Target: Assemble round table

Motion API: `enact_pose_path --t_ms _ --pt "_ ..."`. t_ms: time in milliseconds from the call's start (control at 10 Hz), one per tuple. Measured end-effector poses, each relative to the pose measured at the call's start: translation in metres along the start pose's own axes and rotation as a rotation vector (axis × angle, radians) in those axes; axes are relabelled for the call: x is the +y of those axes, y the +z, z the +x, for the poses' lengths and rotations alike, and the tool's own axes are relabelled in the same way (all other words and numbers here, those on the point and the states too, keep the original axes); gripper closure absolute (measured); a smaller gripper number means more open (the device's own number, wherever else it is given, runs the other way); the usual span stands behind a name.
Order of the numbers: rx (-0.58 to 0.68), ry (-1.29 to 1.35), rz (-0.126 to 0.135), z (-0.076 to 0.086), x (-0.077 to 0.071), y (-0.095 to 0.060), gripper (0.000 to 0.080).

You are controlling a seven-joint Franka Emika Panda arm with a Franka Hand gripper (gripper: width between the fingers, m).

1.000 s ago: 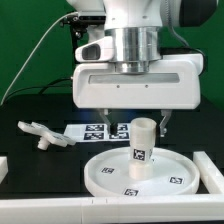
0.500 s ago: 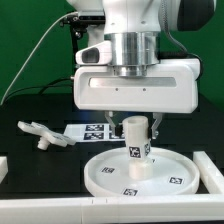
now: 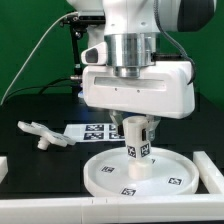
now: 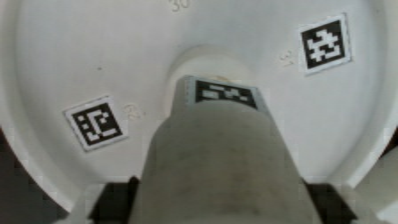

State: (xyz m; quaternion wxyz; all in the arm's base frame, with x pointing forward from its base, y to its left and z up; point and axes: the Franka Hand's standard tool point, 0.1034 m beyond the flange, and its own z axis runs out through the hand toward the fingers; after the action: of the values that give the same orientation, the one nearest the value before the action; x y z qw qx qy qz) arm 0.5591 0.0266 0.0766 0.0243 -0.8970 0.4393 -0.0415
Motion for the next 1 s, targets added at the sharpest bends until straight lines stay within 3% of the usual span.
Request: enact_pose_path --t_ms 200,500,800,900,1000 --pt "-0.009 0.369 -0.005 -0.0035 -0.0036 0.0007 0.0393" --pt "-0.01 0.779 0.032 -0.0078 -0.0089 0.0028 0.0392" --pt "-0.01 0.779 0.032 -0.0078 -0.0089 0.0028 0.0392" --pt "-0.01 0.779 0.032 -0.0078 -0.0089 0.0028 0.0315" --pt "-0.01 0.779 0.032 -0.0078 -0.0089 0.0028 0.0315"
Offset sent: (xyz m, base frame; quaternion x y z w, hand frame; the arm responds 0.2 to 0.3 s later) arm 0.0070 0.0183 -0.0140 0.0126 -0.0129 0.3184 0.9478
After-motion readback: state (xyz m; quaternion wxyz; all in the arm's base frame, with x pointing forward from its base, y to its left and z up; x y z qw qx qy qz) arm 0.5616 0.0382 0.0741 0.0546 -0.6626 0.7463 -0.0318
